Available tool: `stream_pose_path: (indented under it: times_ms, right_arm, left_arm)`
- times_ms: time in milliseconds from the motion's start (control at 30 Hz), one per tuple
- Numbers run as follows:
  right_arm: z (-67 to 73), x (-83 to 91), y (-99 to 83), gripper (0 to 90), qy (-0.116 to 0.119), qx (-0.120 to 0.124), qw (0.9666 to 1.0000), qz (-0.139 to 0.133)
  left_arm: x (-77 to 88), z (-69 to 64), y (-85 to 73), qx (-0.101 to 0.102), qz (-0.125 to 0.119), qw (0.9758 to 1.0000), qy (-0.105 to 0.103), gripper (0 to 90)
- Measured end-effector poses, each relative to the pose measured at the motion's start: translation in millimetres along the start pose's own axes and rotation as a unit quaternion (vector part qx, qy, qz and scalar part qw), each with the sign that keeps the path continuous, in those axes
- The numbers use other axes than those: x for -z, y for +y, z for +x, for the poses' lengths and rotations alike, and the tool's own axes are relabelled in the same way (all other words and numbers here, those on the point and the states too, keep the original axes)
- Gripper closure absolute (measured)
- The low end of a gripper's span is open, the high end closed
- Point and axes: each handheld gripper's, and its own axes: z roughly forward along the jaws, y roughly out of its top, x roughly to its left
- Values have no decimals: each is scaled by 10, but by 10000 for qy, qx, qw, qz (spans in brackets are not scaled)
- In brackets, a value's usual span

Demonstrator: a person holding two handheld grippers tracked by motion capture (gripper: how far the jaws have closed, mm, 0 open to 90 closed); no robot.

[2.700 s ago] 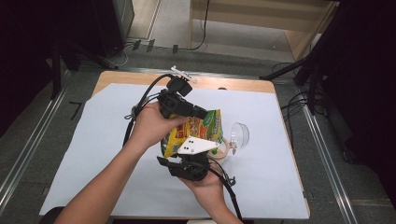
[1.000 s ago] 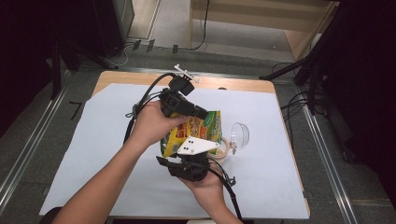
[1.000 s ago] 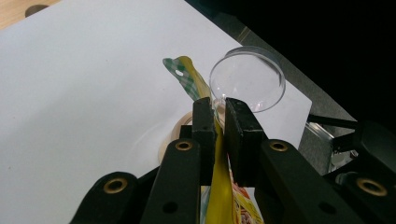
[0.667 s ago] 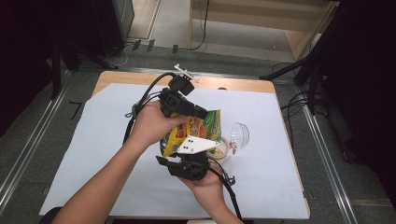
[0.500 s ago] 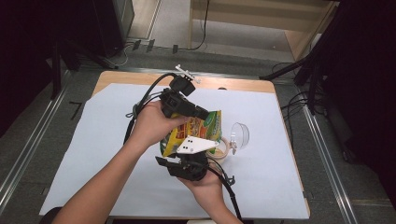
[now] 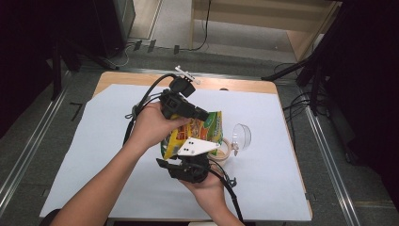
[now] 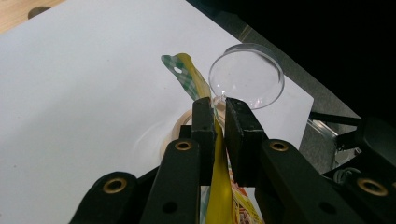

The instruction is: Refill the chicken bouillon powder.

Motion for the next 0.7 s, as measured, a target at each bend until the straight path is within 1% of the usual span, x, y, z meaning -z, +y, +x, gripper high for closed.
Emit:
stream_pose_path:
  times_ms: [67,100,167,200,233,267,333,433,567,700]
  right_arm:
    - [2,-17,-18,677,-2,4,10000,24]
    - [4,-21,-24,680,-10,4,10000,24]
    - [11,-24,-25,672,-7,4,10000,29]
    - [12,-27,-27,660,0,14,10000,33]
    - [12,-33,-33,641,-11,46,10000,29]
    - [21,-42,-47,621,5,55,10000,33]
    - [31,-62,-82,607,48,52,10000,8]
    - [42,-98,-110,591,94,24,9999,45]
    - [52,-121,-133,591,111,48,9999,117]
    - [56,-144,-163,588,159,131,9996,169]
  left_arm:
    - [9,-11,-13,-22,34,10000,36,835]
    - [13,-11,-18,-27,13,10000,8,835]
    - [25,-14,-29,-49,-5,10000,32,835]
    - [29,-21,-37,-38,-11,10000,48,835]
    - [35,-19,-51,-70,-13,10000,33,836]
    - [42,-17,-67,-49,-1,10000,23,840]
    - [56,0,-103,0,-34,10000,-79,844]
    - [87,19,-155,61,-33,10000,-61,848]
    - [108,40,-218,92,-50,9999,-117,848]
    - [127,49,-281,136,-80,9997,-164,847]
